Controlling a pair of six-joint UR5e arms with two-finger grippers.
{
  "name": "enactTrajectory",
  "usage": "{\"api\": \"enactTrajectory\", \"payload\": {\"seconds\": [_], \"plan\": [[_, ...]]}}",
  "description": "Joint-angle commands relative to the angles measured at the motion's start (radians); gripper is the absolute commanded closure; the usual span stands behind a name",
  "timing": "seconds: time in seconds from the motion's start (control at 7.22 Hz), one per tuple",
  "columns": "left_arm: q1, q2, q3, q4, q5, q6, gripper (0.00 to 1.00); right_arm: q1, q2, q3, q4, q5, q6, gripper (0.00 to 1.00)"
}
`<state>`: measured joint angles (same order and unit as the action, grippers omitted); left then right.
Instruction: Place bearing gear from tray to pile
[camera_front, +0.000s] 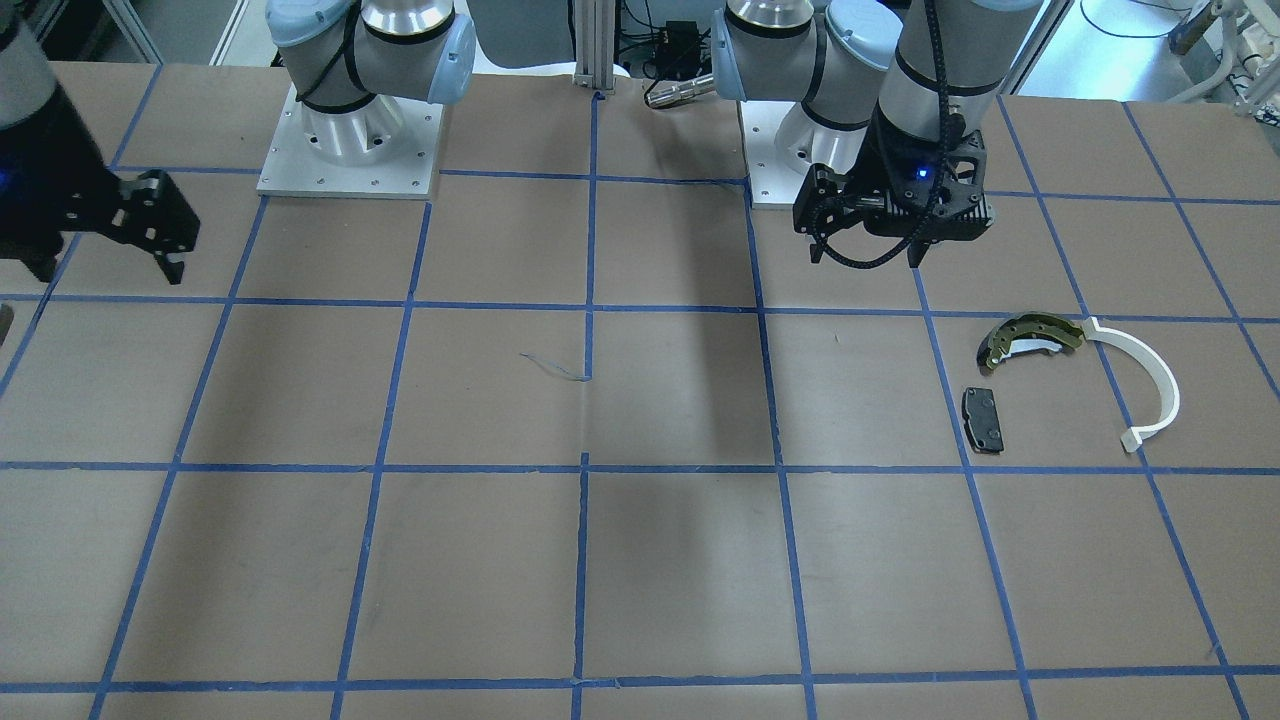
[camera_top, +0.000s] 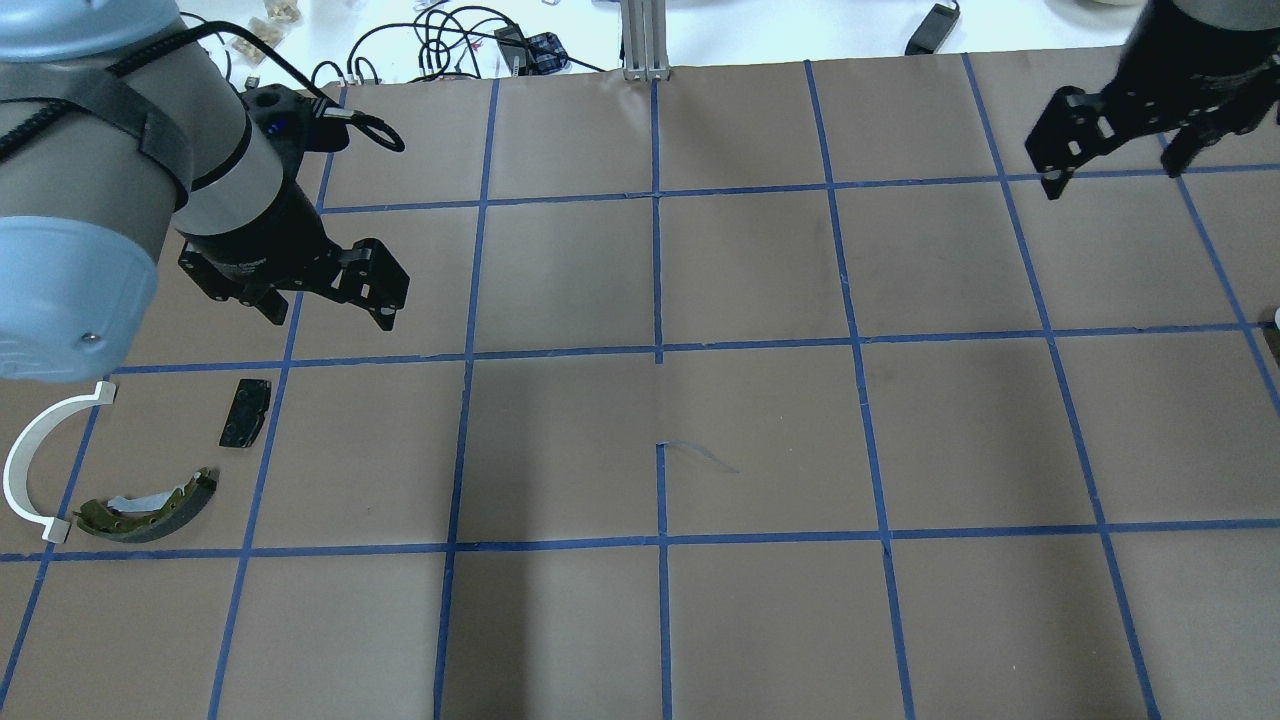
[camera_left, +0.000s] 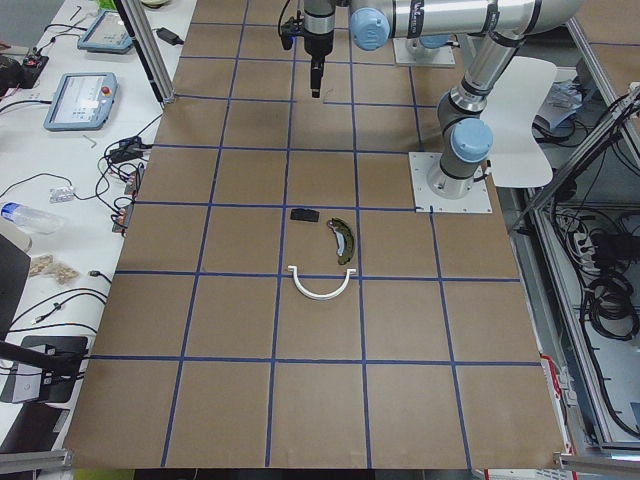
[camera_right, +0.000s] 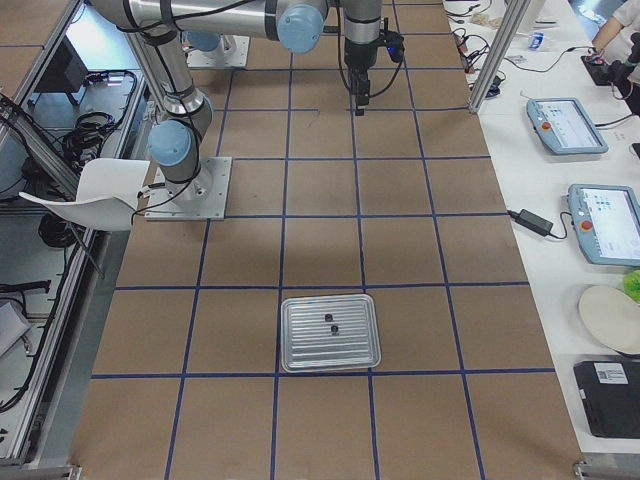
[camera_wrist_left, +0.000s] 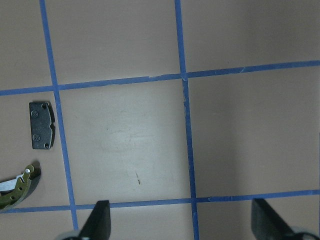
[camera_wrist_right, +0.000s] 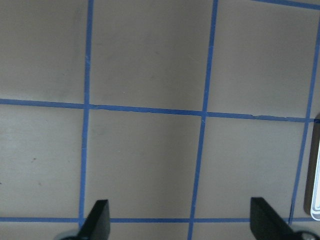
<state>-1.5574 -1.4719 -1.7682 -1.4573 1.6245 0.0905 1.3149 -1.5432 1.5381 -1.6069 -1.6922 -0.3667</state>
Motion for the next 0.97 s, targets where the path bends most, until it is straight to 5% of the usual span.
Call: {"api": "enactTrajectory", "payload": {"seconds": [0.0, 0.55, 0.83], "plan": [[0.002, 0.002, 0.000, 0.000, 0.000, 0.000, 0.00, -0.217, 0.063, 0.001, -0.010, -0.015, -0.325, 0.00], [0.002, 0.004, -0.014, 0.001, 0.000, -0.011, 0.00, -0.604, 0.260, -0.004, -0.218, 0.000, -1.020, 0.00], [0.002, 0.007, -0.016, -0.002, 0.003, -0.006, 0.00, -0.695, 0.351, -0.006, -0.246, 0.006, -1.298, 0.00]]}}
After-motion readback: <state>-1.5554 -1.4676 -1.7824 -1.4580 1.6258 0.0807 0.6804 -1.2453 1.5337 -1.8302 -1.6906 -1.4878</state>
